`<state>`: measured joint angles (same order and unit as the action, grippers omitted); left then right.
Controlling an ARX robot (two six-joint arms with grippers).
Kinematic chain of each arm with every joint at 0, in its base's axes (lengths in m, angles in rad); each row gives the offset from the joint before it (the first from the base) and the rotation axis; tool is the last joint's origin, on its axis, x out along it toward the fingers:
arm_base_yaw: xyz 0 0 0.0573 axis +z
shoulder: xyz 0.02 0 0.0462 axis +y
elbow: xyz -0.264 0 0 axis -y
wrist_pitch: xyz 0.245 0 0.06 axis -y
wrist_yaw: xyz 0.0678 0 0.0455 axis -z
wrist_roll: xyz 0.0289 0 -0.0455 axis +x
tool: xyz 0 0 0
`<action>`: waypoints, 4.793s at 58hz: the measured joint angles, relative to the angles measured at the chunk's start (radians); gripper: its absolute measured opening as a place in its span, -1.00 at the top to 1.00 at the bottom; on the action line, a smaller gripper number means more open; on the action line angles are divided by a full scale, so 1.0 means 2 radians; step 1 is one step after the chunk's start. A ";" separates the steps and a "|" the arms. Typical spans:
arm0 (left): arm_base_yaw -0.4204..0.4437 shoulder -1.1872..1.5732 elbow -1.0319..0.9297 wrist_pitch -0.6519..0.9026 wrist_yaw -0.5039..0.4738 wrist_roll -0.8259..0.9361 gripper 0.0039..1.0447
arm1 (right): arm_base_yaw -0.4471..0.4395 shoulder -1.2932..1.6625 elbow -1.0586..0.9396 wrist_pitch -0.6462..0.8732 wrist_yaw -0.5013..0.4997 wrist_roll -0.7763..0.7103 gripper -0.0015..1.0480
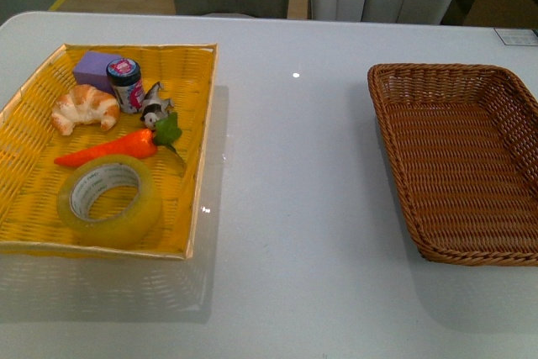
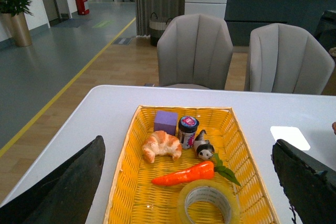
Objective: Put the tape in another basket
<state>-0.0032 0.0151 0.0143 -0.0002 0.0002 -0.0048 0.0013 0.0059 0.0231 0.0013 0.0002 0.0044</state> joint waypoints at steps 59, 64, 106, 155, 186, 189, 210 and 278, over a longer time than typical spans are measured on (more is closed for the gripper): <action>0.031 0.552 0.167 0.156 0.140 -0.021 -0.83 | 0.000 0.000 0.000 0.000 0.000 0.000 -0.83; 0.021 0.681 0.203 0.221 0.117 -0.008 -0.83 | 0.000 0.000 0.000 0.000 0.000 0.000 -0.83; 0.017 1.095 0.405 0.235 0.050 0.032 -0.83 | 0.000 0.000 0.000 0.000 0.000 0.000 -0.83; 0.008 1.097 0.413 0.204 0.056 0.046 0.71 | 0.000 0.000 0.000 0.000 0.000 0.000 -0.83; -0.071 0.846 0.394 0.129 0.091 -0.008 0.71 | 0.000 0.000 0.000 0.000 0.000 0.000 -0.83; -0.096 0.839 0.408 0.120 0.091 -0.017 0.71 | 0.000 0.000 0.000 0.000 0.000 0.000 -0.83; -0.260 0.832 0.474 0.090 0.069 -0.069 0.71 | 0.000 0.000 0.000 0.000 0.000 0.000 -0.83; -0.310 0.823 0.474 0.060 0.064 -0.071 0.71 | 0.079 0.521 0.080 0.347 -0.247 0.380 -0.83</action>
<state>-0.6228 1.6619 0.9619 0.1192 0.1287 -0.1463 0.1596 1.0481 0.1825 0.6952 -0.4942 0.7643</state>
